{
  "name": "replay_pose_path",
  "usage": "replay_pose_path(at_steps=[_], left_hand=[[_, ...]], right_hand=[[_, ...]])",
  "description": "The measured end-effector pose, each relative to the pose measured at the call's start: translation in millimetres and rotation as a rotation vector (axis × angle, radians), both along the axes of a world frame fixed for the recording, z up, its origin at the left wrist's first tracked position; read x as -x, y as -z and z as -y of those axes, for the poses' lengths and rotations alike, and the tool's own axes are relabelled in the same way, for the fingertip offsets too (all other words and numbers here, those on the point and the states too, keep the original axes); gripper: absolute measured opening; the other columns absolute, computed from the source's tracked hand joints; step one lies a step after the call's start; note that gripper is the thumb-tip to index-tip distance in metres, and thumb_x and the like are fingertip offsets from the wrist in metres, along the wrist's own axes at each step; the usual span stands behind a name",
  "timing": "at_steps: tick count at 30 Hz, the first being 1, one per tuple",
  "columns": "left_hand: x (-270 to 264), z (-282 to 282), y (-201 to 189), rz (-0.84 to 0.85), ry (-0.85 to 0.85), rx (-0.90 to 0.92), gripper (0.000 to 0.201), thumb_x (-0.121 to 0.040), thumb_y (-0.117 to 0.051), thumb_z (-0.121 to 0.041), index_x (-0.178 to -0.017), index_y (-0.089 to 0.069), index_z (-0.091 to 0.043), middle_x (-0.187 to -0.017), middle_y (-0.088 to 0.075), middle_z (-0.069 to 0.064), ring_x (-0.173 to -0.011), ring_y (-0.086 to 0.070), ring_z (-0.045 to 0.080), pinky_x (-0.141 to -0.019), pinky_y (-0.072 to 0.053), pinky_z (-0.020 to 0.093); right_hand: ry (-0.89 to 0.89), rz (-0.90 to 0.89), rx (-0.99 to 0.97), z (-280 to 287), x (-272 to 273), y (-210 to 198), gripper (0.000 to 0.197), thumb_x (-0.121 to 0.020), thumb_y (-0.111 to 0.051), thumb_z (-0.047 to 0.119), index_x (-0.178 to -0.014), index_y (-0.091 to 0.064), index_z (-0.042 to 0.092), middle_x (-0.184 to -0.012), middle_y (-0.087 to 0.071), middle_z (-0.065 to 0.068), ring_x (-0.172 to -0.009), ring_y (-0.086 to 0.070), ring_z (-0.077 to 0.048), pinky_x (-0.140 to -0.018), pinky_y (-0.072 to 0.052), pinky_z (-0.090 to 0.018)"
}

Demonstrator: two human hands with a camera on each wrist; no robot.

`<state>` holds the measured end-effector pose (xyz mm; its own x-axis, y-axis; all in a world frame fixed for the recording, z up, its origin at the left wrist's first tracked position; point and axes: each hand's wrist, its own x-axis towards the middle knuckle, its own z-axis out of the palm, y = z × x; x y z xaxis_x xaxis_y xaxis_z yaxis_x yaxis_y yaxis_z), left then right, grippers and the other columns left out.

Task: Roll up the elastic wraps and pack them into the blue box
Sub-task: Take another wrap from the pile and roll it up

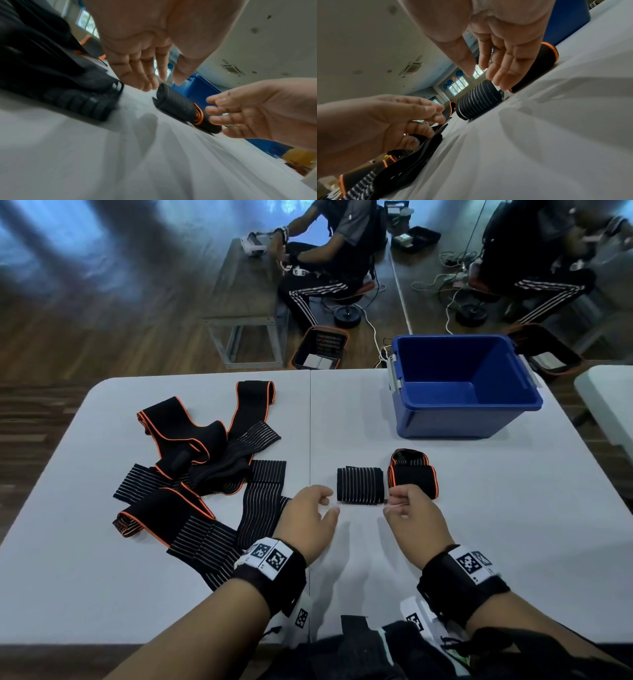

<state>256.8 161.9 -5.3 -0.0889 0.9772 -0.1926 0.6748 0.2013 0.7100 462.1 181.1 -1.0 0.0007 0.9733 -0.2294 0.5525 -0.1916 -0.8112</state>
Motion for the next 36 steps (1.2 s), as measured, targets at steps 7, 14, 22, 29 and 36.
replay_pose_path(at_steps=[7,14,22,29,36], left_hand=[[67.1,34.8,-1.0,-0.539,-0.152,0.085,0.047,-0.084,-0.066,-0.051,-0.125,-0.055,-0.032,-0.129,-0.045,0.0,-0.118,-0.046,0.026,-0.1,-0.043,0.042],[79.1,42.4,-1.9,-0.352,-0.252,0.2,0.041,-0.082,-0.064,-0.039,-0.121,-0.059,-0.028,-0.115,-0.059,0.001,-0.109,-0.057,0.023,-0.097,-0.048,0.035],[84.4,58.7,-27.5,-0.162,-0.372,-0.128,0.01,-0.09,-0.064,-0.023,-0.095,-0.072,-0.027,-0.086,-0.07,-0.015,-0.076,-0.064,0.004,-0.079,-0.052,0.024],[82.6,87.3,-54.8,-0.041,-0.228,-0.374,0.014,-0.092,-0.066,-0.015,-0.097,-0.071,-0.026,-0.087,-0.069,-0.021,-0.082,-0.066,-0.003,-0.075,-0.056,0.021],[76.3,114.9,-79.5,-0.078,-0.05,-0.45,0.017,-0.091,-0.065,-0.015,-0.099,-0.069,-0.03,-0.089,-0.068,-0.022,-0.085,-0.064,-0.003,-0.074,-0.045,0.009]], right_hand=[[-0.158,-0.038,0.024,10.8,17.9,-6.0,0.018,-0.091,-0.058,0.014,-0.105,-0.059,0.025,-0.095,-0.065,0.006,-0.084,-0.064,-0.01,-0.075,-0.048,-0.022],[-0.368,0.032,0.023,19.8,43.2,-7.2,0.011,-0.093,-0.057,0.02,-0.101,-0.059,0.027,-0.093,-0.064,0.009,-0.079,-0.062,-0.01,-0.073,-0.05,-0.02],[-0.442,-0.014,0.027,19.4,54.6,-17.7,0.007,-0.093,-0.06,0.029,-0.098,-0.059,0.033,-0.089,-0.066,0.007,-0.082,-0.063,-0.011,-0.082,-0.055,-0.033],[-0.476,-0.132,-0.035,9.6,74.1,-38.1,0.049,-0.096,-0.056,0.027,-0.134,-0.038,0.053,-0.116,-0.059,0.005,-0.091,-0.064,-0.01,-0.092,-0.054,-0.038],[-0.724,-0.051,-0.152,19.4,97.2,-52.4,0.08,-0.086,-0.071,0.023,-0.146,-0.026,0.05,-0.143,-0.035,0.021,-0.12,-0.049,-0.006,-0.094,-0.043,-0.021]])
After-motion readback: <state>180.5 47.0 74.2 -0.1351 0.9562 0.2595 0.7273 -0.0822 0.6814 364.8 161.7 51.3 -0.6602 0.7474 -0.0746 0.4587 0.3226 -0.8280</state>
